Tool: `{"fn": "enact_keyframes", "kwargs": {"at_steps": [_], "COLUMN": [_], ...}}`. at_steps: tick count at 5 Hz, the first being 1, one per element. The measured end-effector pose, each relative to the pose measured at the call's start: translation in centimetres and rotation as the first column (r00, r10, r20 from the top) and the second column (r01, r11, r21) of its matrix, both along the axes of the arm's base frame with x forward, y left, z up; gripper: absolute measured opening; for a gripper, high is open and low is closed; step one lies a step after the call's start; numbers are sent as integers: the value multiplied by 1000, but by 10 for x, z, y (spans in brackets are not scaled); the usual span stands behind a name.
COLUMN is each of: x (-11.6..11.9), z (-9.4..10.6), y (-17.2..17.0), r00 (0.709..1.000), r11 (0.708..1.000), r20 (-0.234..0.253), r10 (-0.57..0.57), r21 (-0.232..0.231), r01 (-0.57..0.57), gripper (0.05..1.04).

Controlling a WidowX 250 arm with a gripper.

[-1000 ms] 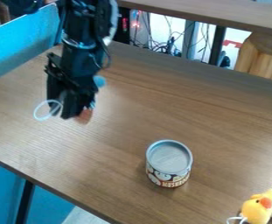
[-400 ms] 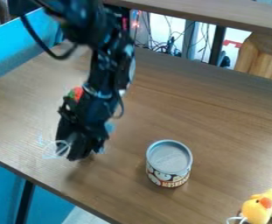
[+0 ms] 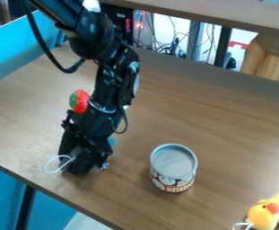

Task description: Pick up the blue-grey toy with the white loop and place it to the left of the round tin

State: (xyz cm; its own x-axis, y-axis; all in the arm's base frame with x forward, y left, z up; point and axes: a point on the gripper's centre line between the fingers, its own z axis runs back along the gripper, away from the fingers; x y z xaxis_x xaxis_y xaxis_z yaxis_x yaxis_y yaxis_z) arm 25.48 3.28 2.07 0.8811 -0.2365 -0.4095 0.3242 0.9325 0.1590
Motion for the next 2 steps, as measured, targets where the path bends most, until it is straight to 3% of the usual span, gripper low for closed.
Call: {"fn": "enact_keyframes", "kwargs": {"at_steps": [1, 2], "x": [-1, 4], "z": [21, 67], "y": [-10, -2], "r00": [994, 968], "r11": [991, 983], "r20": [99, 235], "r10": [52, 91], "r21": [-129, -178], "r01": [-39, -49], "gripper": [910, 1009]}}
